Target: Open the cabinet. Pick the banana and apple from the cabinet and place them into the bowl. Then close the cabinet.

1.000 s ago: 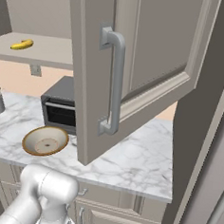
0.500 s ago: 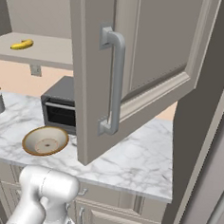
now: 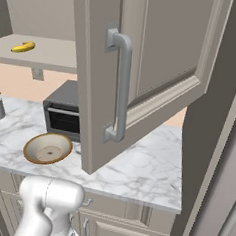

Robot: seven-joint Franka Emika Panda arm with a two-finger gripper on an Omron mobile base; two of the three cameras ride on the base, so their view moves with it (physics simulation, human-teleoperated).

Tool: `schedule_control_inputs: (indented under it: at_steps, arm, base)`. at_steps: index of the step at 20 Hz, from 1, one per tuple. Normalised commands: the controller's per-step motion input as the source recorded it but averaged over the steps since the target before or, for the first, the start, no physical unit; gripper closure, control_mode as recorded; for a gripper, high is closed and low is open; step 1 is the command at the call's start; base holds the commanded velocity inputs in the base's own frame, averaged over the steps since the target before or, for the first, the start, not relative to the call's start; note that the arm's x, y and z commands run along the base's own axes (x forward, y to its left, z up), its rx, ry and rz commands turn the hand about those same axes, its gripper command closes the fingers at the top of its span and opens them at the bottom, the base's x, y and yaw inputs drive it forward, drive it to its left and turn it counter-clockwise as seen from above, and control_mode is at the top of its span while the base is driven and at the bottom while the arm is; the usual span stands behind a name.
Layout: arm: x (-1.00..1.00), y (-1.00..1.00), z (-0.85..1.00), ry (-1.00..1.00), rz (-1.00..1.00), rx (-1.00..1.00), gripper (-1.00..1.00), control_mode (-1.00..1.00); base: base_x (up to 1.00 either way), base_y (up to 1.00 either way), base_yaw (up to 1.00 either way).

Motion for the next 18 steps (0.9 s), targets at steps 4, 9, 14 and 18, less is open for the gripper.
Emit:
schedule_control_inputs:
  at_steps: [4,9,14,18]
  arm:
    - [0.16,-0.79,0.0,0.0,0.49,0.03,-1.0,-1.0]
    - [0.0,-0.5,-0.06,0.0,0.56,0.0,-1.0,-1.0]
    - [0.4,-0.06,-0.33,0.02,0.42,0.0,-1.0,-1.0]
    - [0.7,0.0,-0.29,0.0,0.3,0.0,-1.0,-1.0]
  base:
    - [0.0,0.0,0.0]
    - [0.0,0.0,0.0]
    - [0.0,0.0,0.0]
    - [0.0,0.0,0.0]
